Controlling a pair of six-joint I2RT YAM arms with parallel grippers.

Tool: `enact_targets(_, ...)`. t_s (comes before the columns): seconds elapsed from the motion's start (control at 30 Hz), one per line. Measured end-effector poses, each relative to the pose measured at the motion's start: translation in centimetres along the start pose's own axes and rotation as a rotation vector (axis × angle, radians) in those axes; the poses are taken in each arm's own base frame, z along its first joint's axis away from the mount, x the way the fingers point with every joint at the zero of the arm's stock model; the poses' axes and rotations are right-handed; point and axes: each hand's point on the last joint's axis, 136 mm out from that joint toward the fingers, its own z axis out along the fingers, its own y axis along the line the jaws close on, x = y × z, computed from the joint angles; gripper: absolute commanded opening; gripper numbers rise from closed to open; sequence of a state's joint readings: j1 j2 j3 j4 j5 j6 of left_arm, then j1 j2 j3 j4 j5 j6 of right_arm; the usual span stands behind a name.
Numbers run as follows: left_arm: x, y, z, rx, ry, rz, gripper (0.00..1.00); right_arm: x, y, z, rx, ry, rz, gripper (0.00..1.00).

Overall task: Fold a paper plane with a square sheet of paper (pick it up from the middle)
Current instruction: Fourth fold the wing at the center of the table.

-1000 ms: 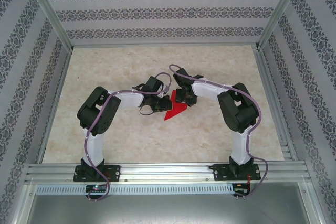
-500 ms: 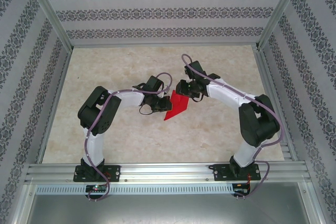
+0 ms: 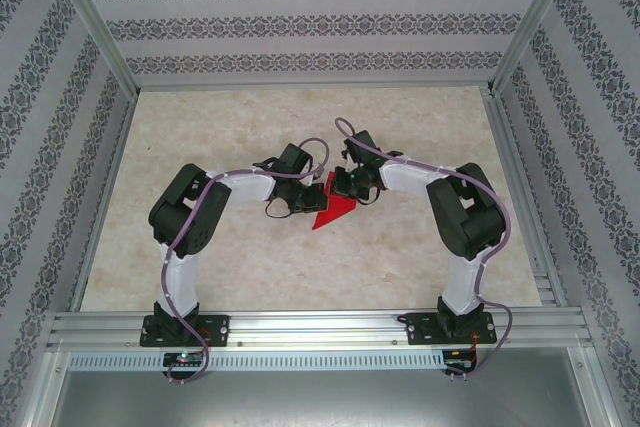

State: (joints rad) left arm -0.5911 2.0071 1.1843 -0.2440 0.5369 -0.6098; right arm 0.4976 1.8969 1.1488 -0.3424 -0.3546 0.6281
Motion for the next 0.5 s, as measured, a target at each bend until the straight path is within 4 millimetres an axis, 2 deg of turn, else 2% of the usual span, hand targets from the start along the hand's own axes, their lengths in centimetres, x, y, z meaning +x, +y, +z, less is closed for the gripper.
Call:
enact_targets(0.13,0.0,0.0,0.0,0.000,0.000,0.000,0.04,0.5,0.0,0.5,-0.017,0.008,0.000,0.00)
enact_targets(0.27,0.0,0.0,0.0,0.000,0.000,-0.001,0.04,1.1,-0.9,1.3,-0.014,0.011,0.007,0.00)
enact_targets(0.5,0.1,0.1,0.0,-0.001,0.001,-0.002,0.01,0.8,-1.5,1.2,-0.060,-0.009,0.018,0.00)
